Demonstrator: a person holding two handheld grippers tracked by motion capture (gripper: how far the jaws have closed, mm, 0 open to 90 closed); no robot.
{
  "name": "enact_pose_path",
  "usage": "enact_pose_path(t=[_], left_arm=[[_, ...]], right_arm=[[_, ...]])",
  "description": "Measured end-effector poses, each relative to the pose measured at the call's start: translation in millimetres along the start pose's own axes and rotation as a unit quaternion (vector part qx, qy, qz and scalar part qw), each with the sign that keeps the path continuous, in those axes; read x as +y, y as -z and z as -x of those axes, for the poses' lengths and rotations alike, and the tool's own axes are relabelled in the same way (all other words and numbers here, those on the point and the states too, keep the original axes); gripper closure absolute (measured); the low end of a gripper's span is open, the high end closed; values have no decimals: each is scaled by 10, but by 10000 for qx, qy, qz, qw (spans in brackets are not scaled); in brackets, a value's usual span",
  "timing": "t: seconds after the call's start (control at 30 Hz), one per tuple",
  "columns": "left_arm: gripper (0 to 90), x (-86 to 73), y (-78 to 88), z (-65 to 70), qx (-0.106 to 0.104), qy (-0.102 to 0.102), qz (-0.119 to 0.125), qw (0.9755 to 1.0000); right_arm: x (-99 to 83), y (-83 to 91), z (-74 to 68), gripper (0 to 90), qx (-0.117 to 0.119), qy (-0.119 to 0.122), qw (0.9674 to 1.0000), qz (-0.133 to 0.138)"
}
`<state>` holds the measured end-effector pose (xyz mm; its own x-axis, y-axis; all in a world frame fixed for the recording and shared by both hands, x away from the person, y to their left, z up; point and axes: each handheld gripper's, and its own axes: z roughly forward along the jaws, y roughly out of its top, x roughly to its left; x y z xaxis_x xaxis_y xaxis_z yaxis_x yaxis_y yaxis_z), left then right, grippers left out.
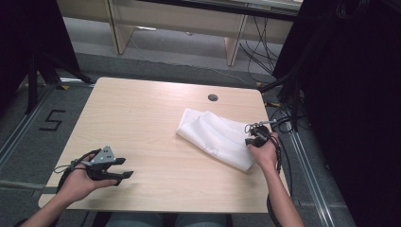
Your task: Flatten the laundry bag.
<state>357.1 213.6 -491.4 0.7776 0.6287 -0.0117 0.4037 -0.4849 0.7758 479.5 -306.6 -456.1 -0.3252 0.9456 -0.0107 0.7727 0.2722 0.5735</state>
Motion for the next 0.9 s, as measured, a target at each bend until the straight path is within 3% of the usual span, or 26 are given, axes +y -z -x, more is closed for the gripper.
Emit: enact_pose_path(t=[0.13,0.23,0.27,0.53,0.6,0.63,0.73,0.83,0.9], left_arm=[[396,-2,0,10,-13,43,5,10000],[396,-1,-6,15,-53,68,44,10000],[396,-1,-6,13,-51,57,45,10000],[396,-2,0,6,-48,17,7,10000],[396,-6,-7,19,-59,145,13,9999],[396,0,0,9,-73,47,-25,10000],[396,-3,-6,25,-58,114,-11,9999],[396,-5,-13,24,-52,101,8,9999],[397,-7,-19,28,-64,118,-4,9999]], right_arm=[[29,75,-3,900,-63,139,9997,176],[72,155,-53,900,-11,59,9999,159],[75,172,-50,900,-3,157,9997,167],[86,314,-172,900,20,225,9993,281],[81,369,-190,900,24,325,9988,355],[79,391,-197,900,24,351,9986,382],[72,468,-230,900,-3,418,9980,477],[59,541,-303,900,99,557,9962,662],[31,585,-416,900,216,880,9928,778]])
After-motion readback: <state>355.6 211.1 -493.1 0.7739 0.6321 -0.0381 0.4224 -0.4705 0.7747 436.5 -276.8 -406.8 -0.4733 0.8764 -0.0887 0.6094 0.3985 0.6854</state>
